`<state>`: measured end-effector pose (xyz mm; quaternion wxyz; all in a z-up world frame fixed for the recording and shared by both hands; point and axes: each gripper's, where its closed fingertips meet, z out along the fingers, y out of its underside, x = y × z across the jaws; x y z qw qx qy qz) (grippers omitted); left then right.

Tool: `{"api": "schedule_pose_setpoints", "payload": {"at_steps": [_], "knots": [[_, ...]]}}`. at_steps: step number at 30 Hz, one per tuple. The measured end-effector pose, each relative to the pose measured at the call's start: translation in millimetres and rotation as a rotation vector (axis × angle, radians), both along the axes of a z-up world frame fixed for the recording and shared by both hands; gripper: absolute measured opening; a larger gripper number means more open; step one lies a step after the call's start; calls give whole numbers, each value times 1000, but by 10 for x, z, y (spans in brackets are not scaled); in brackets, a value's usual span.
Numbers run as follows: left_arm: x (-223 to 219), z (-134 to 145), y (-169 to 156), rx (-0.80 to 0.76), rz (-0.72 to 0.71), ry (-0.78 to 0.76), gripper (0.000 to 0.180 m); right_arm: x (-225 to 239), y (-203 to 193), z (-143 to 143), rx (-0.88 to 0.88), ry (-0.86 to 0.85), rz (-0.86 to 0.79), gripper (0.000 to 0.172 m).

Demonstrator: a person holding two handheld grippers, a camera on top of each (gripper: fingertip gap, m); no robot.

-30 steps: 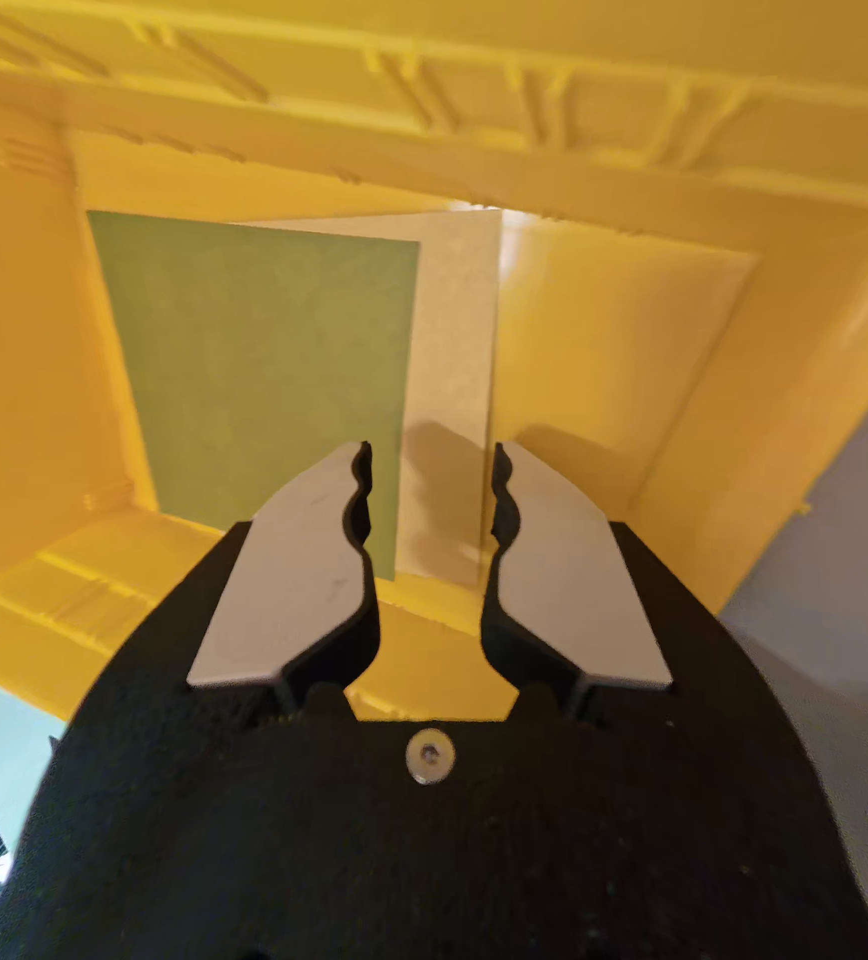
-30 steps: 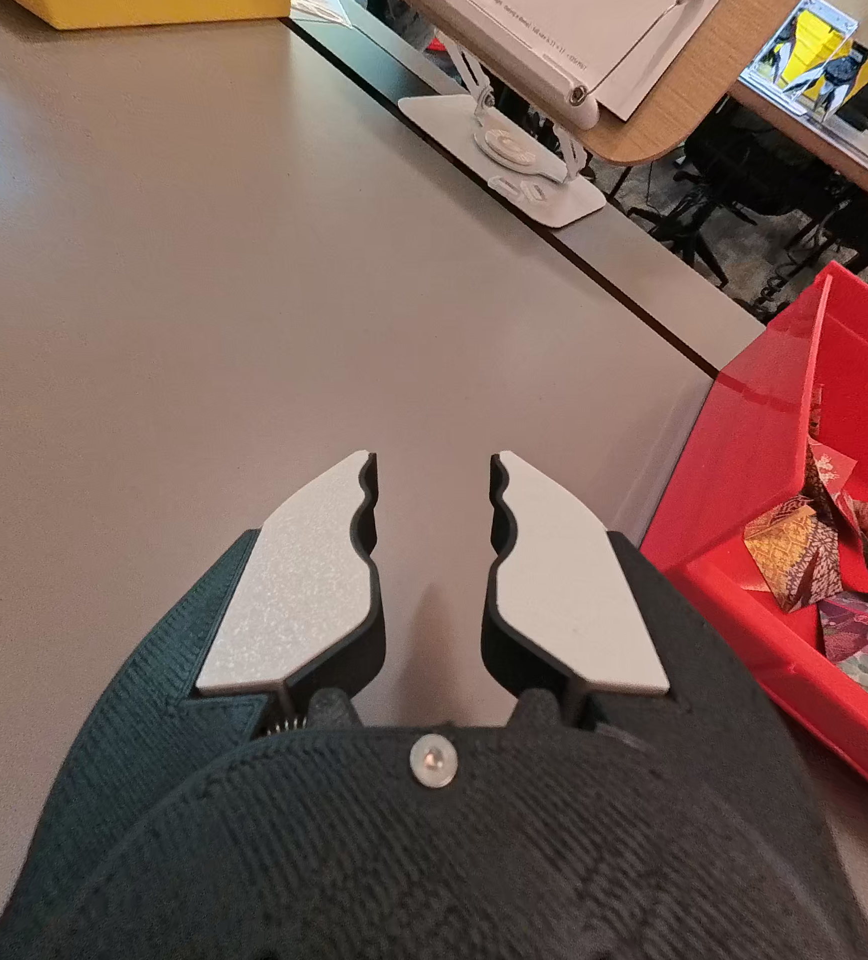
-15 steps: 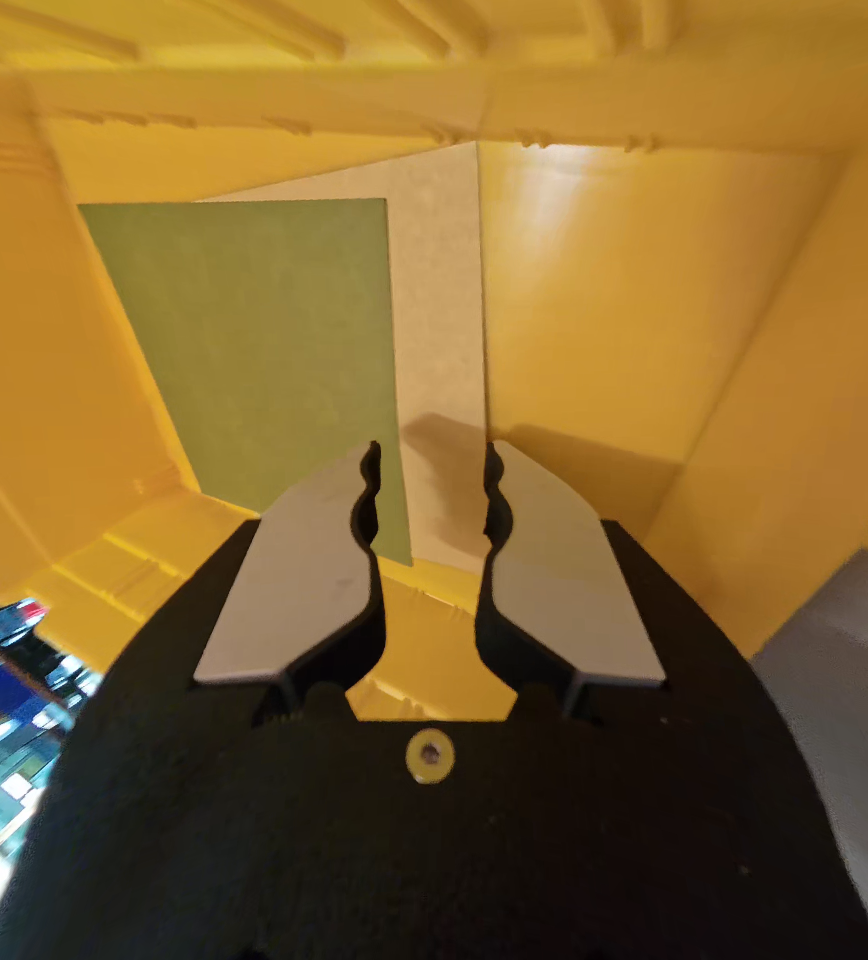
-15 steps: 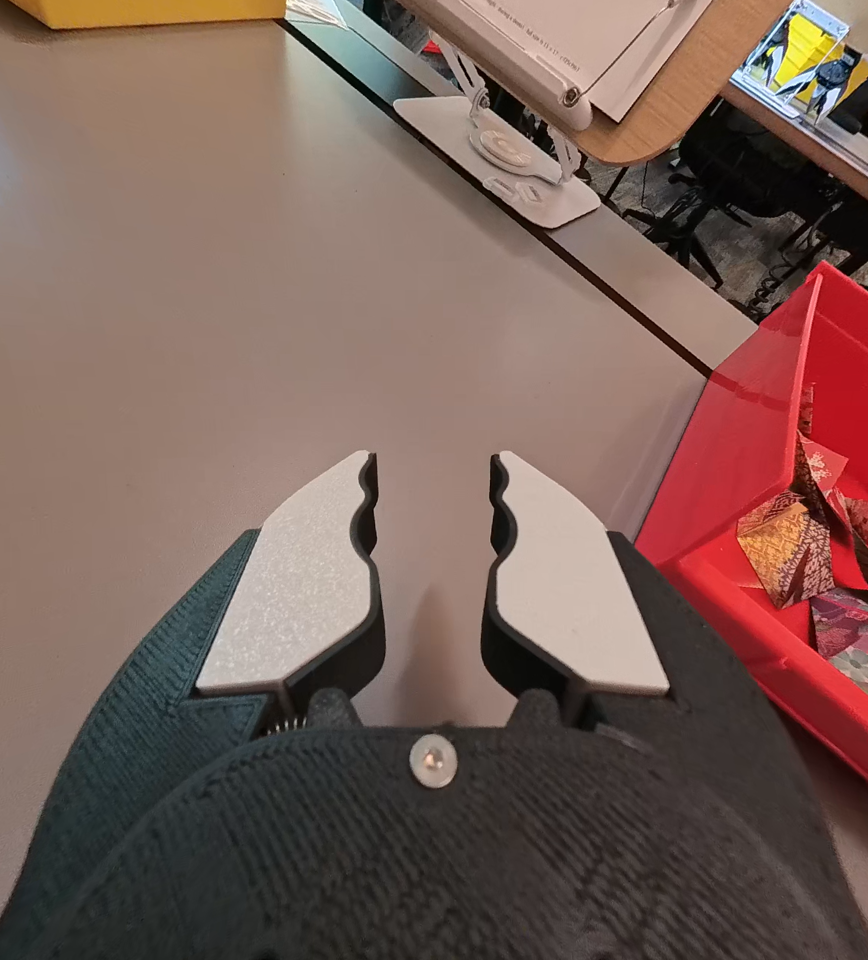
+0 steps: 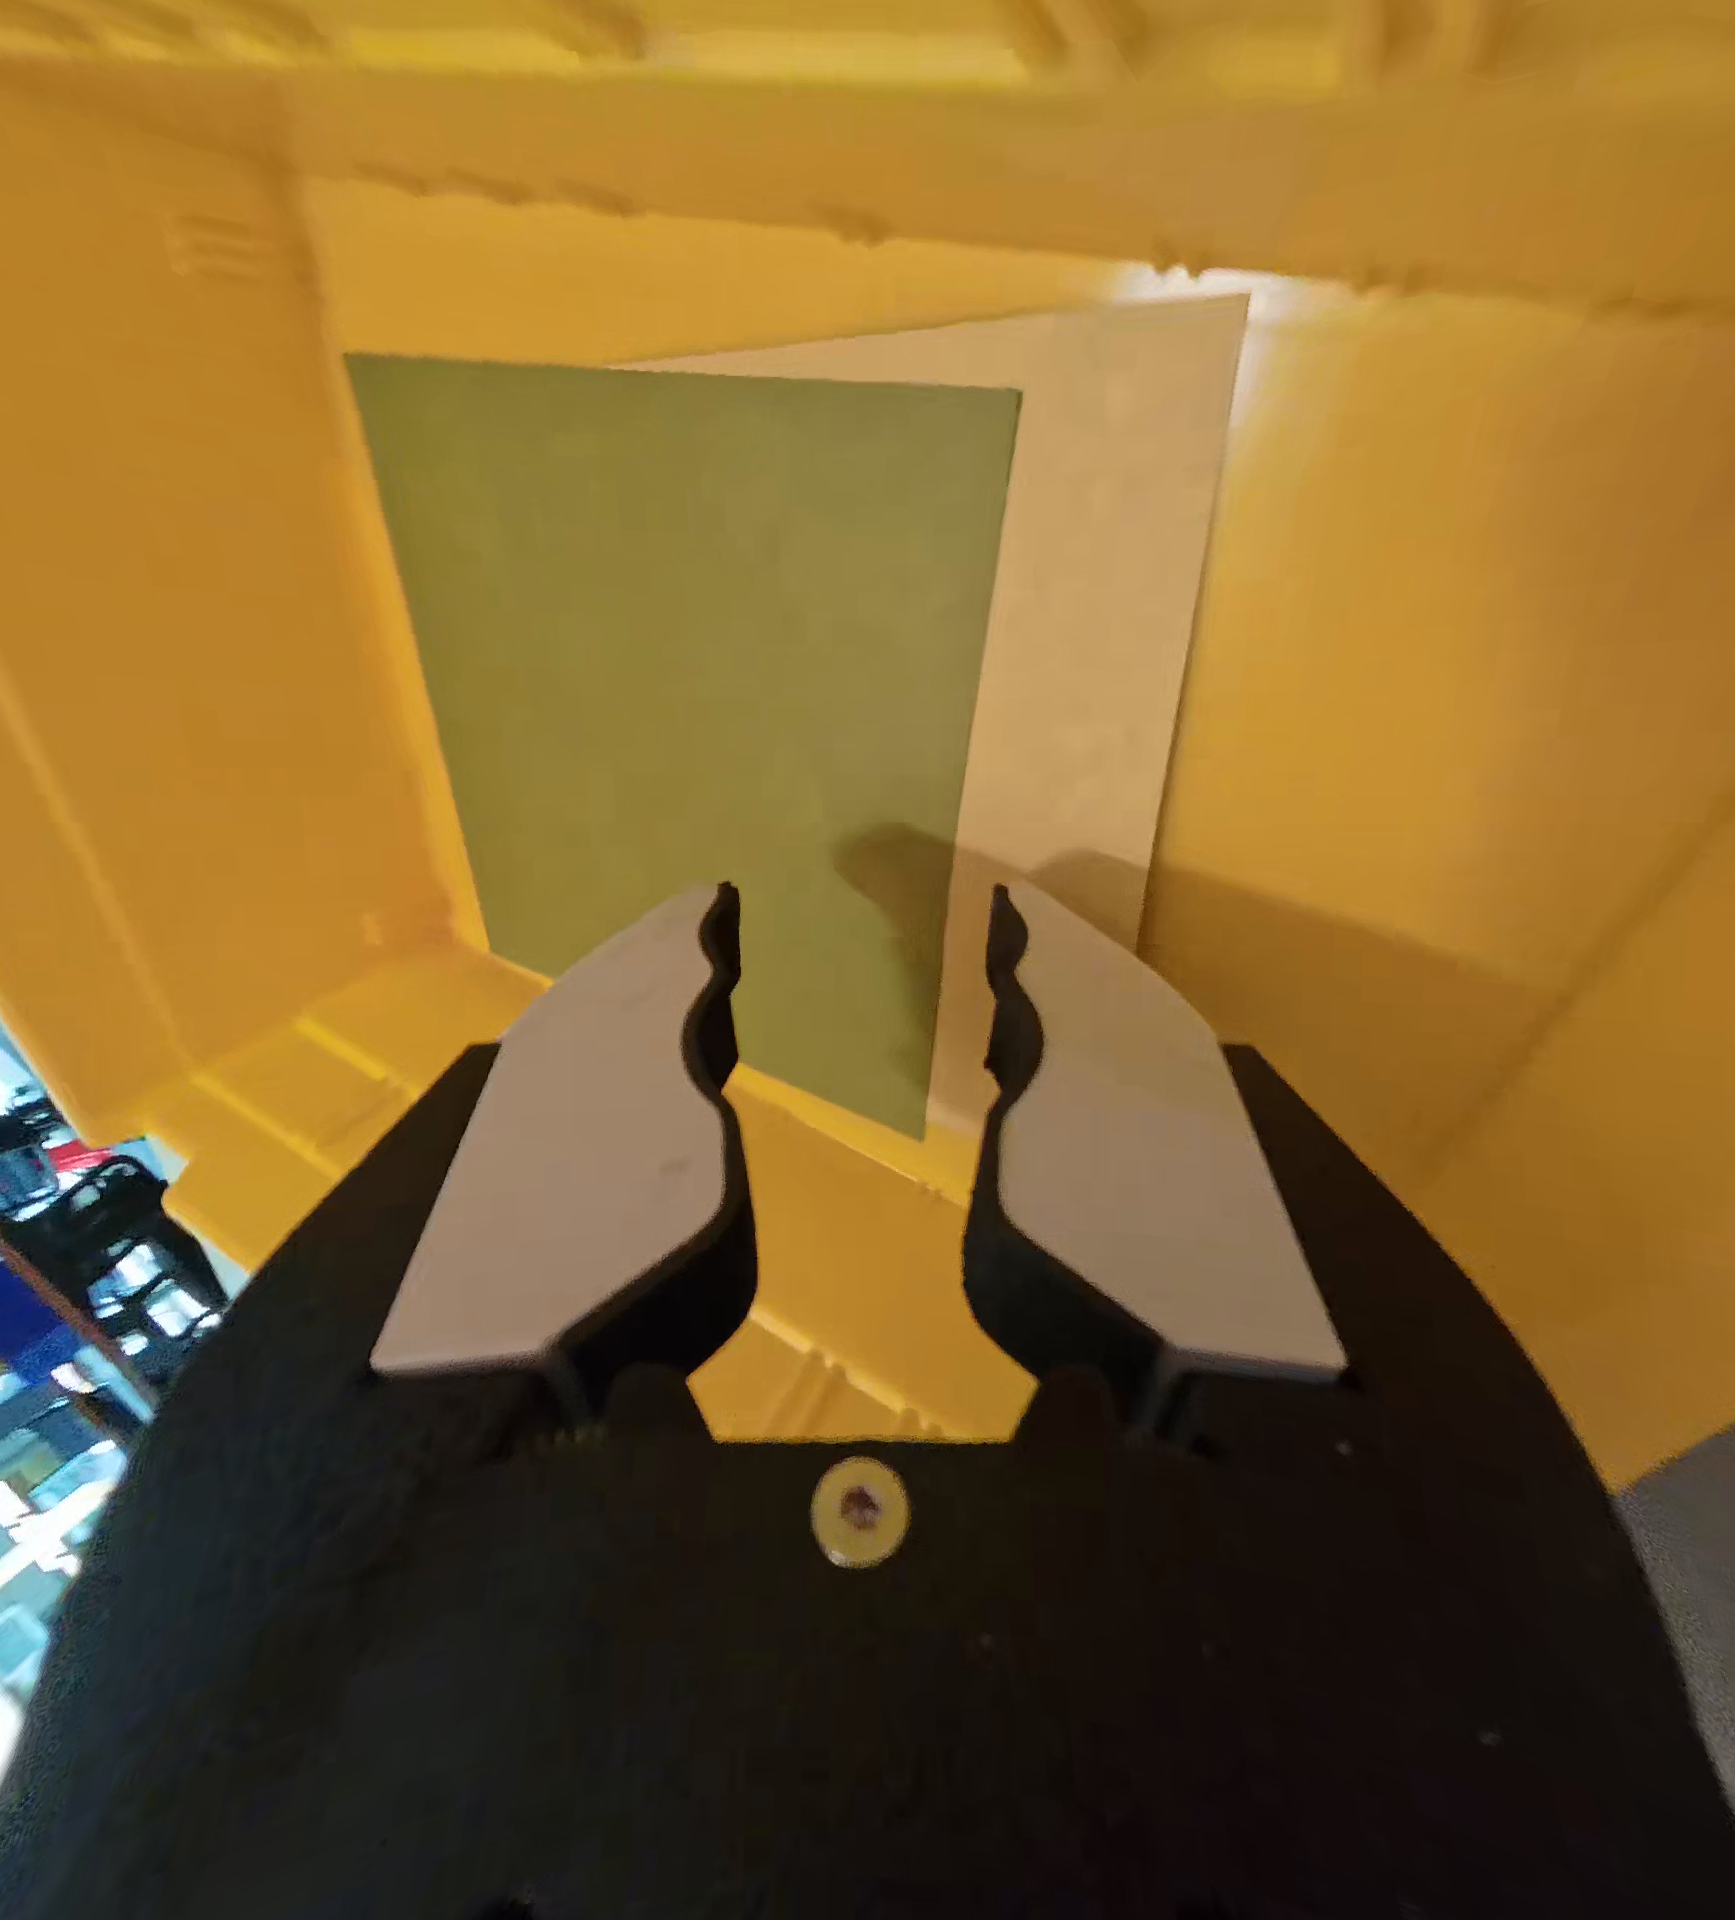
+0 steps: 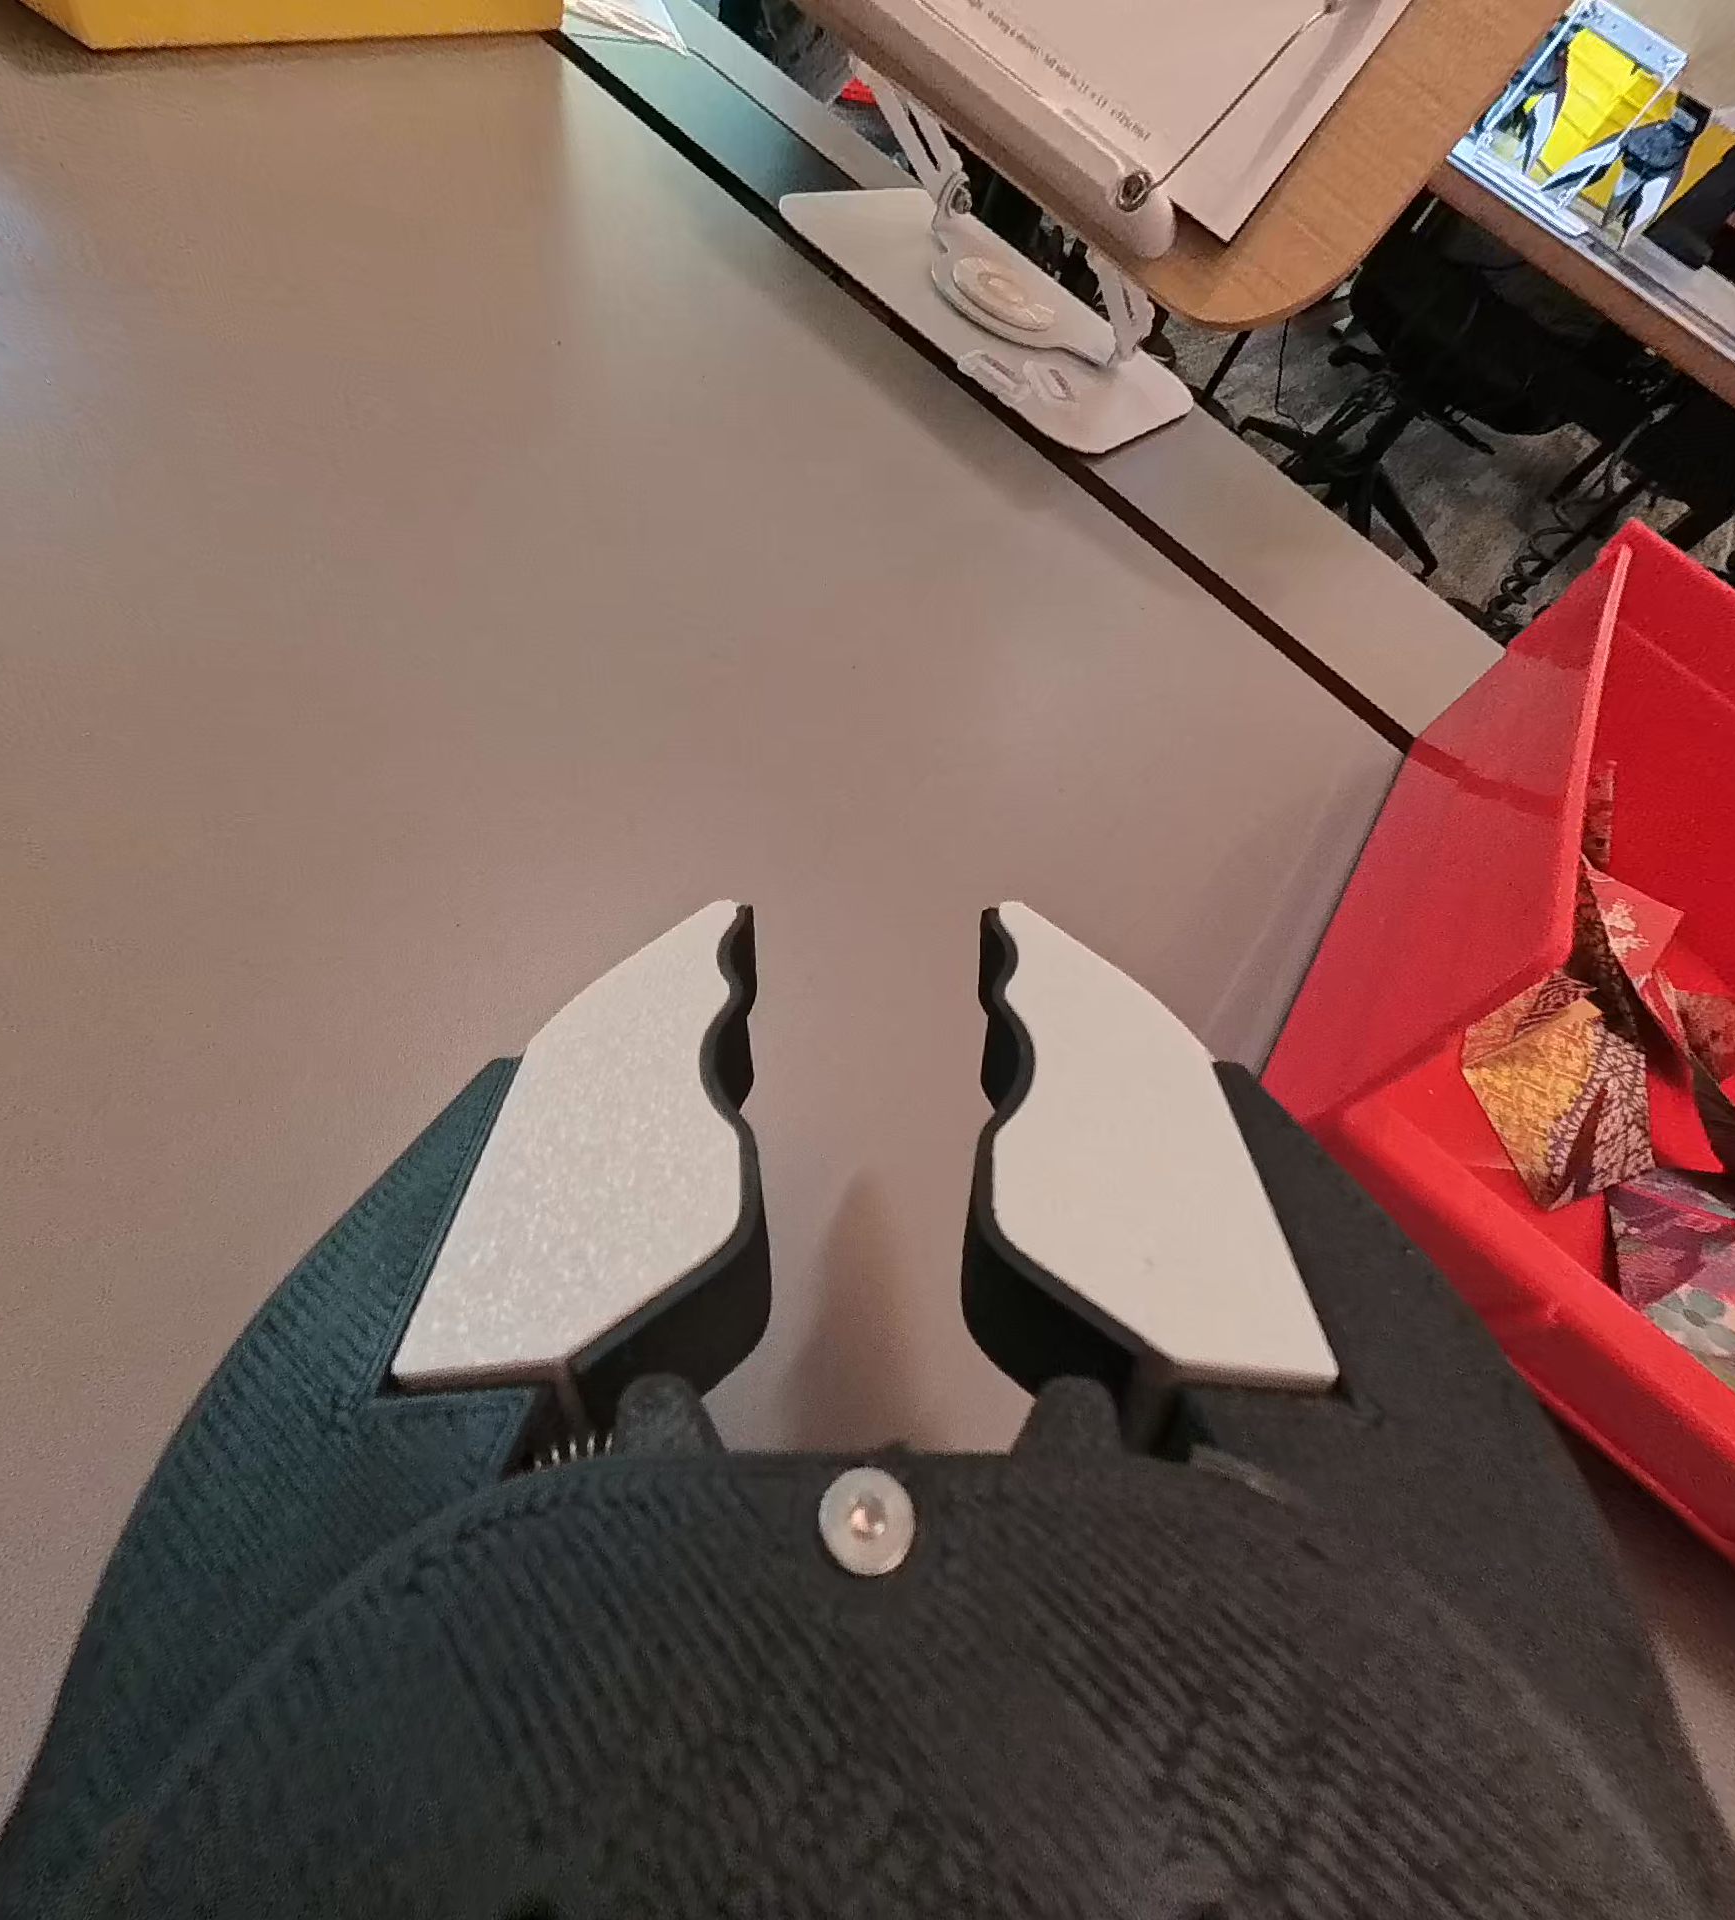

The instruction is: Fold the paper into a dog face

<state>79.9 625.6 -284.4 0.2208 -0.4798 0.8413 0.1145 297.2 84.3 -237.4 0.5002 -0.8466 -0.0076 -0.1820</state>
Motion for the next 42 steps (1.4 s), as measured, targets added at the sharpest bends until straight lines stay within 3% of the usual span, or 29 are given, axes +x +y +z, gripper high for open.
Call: {"api": "schedule_pose_setpoints", "payload": {"at_steps": [1,3,12,21,24,28,35,42], "knots": [[-7,-46,21,16,-14,28,46,-4,1,-4,-2,-1,2,41],[8,-103,47,40,-44,52,39,-4,-1,-4,-3,-3,3,41],[95,-72,109,146,-110,36,44,30,-10,-66,-7,11,-2,41],[154,-22,232,318,-185,-79,42,62,-22,-102,-7,18,-9,41],[119,-1,176,234,-160,-82,46,66,-23,-122,-14,16,-10,41],[49,100,204,66,1,-67,54,52,-7,-136,-14,16,-1,41],[-108,242,426,-38,148,17,69,-2,30,-121,-8,-11,36,42],[22,-28,238,-214,139,121,95,-109,126,-143,14,0,101,42]]}}
